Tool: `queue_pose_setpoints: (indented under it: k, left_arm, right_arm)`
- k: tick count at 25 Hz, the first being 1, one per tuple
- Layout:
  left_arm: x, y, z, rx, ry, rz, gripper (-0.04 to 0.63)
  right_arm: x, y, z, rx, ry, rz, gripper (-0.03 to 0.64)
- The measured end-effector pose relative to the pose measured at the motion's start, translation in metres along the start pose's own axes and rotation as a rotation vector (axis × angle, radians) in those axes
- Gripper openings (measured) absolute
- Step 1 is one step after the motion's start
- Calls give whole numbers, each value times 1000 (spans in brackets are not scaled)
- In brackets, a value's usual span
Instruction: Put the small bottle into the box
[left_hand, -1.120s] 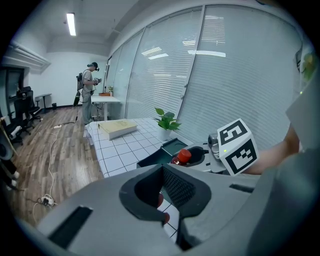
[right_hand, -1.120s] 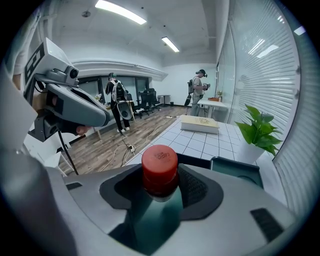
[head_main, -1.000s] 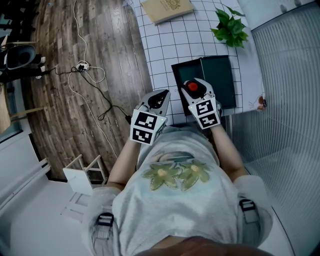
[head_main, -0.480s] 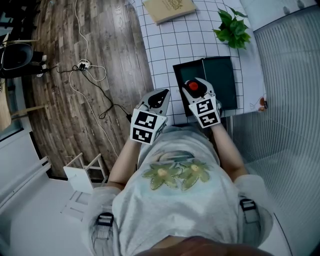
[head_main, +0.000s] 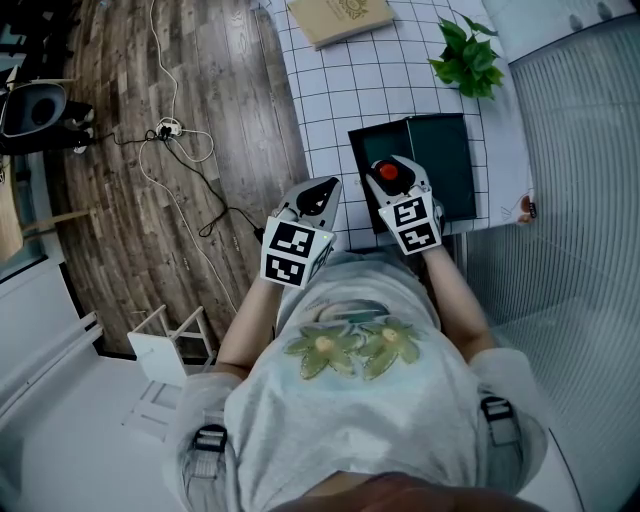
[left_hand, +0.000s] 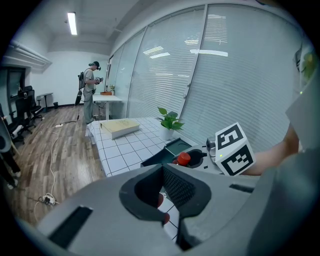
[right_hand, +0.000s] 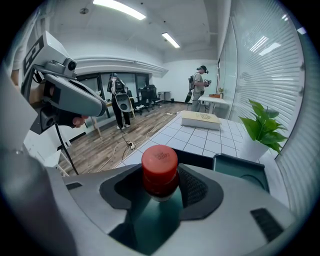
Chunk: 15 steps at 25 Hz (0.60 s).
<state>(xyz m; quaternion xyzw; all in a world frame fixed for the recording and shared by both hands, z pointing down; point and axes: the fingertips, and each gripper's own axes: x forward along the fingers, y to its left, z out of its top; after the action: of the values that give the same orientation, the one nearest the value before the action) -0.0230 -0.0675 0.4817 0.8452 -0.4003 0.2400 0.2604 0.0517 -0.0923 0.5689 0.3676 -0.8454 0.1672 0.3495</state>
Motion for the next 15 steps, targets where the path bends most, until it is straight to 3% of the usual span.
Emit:
queue_pose_setpoints:
  k: [15]
  left_arm:
    - [4, 7, -3, -3, 15, -17, 8]
  right_arm:
    - [7, -2, -2, 5, 20, -9, 218]
